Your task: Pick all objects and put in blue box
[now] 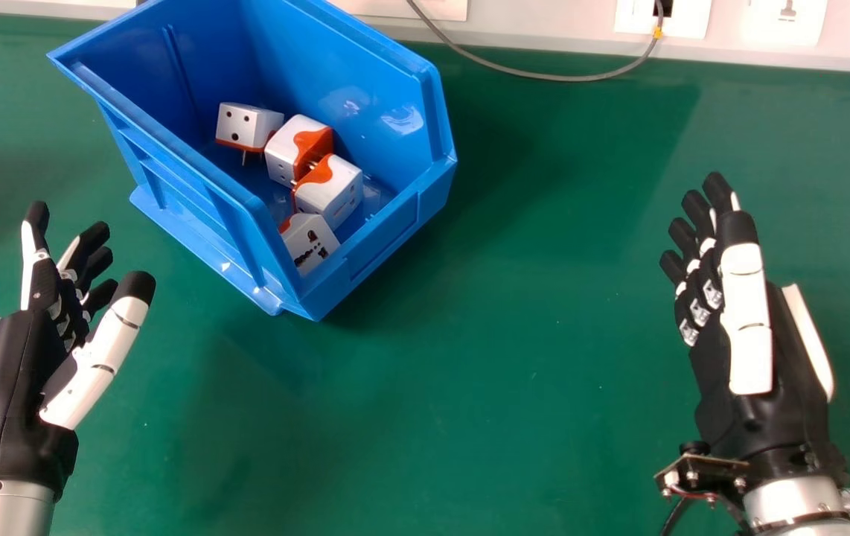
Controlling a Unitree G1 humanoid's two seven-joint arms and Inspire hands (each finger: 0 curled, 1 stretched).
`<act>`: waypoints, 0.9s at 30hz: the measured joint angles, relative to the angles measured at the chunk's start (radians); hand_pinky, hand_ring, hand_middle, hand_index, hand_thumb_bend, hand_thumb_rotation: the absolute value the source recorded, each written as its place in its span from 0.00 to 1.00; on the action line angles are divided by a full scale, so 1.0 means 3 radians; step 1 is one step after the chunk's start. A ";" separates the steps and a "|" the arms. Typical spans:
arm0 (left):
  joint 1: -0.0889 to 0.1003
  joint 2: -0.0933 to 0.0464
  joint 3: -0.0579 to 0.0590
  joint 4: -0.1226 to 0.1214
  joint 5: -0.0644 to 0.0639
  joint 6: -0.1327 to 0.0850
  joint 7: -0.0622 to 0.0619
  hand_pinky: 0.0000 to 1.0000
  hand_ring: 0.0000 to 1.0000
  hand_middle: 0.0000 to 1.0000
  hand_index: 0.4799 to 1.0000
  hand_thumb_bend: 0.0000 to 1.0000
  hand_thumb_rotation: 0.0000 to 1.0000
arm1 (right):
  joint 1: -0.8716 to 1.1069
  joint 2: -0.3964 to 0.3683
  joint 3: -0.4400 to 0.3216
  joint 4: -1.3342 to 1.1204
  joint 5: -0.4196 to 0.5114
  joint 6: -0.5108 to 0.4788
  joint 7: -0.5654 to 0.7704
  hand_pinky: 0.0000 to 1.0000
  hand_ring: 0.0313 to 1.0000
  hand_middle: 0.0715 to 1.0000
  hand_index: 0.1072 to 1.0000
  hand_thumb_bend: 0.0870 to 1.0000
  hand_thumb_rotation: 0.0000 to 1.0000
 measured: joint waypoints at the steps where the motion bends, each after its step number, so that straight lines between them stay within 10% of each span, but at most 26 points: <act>1: -0.0001 0.0000 0.0000 0.0009 -0.0009 -0.0007 -0.0010 0.91 0.94 0.95 0.87 0.55 0.58 | 0.0005 0.0000 -0.0001 0.0004 -0.0006 -0.0001 0.0003 1.00 1.00 1.00 1.00 0.28 1.00; 7: -0.0021 -0.0008 0.0000 0.0172 -0.0056 -0.0093 -0.0034 0.94 0.97 0.97 0.91 0.57 0.70 | 0.0016 -0.0002 -0.0037 0.0024 -0.0092 -0.0074 0.0031 1.00 1.00 1.00 1.00 0.28 1.00; 19: -0.0035 -0.0007 0.0001 0.0404 0.0142 -0.0397 0.0169 0.99 1.00 1.00 0.99 0.57 0.89 | 0.0022 -0.0005 -0.0094 0.0128 -0.0214 -0.0210 0.0057 1.00 1.00 1.00 1.00 0.29 1.00; 27: -0.0115 -0.0005 0.0002 0.0650 0.0144 -0.0621 0.0208 1.00 1.00 1.00 1.00 0.63 0.89 | 0.0022 -0.0005 -0.0128 0.0185 -0.0250 -0.0299 0.0059 1.00 1.00 1.00 1.00 0.30 1.00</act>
